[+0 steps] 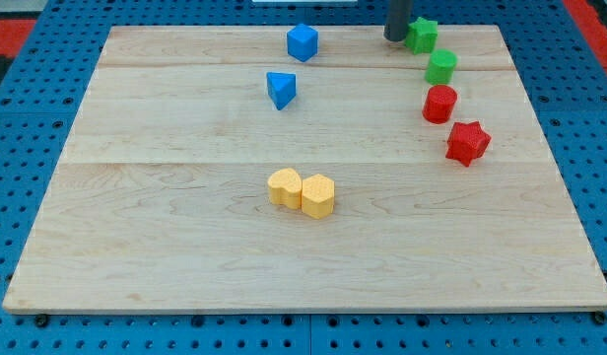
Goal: Point your arm at the blue cube
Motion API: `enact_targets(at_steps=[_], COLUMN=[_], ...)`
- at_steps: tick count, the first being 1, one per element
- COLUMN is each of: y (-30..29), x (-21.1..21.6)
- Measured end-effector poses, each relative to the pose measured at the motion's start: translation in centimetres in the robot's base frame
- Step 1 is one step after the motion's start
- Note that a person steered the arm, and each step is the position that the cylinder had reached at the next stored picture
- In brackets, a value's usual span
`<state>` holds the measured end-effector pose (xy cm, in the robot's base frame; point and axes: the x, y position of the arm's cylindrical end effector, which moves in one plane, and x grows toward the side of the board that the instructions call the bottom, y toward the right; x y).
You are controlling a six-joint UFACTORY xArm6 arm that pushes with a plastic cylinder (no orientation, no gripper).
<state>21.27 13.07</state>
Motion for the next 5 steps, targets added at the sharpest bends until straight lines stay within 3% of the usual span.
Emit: enact_targets(at_steps=[5], y=[-6.9], x=[0.0])
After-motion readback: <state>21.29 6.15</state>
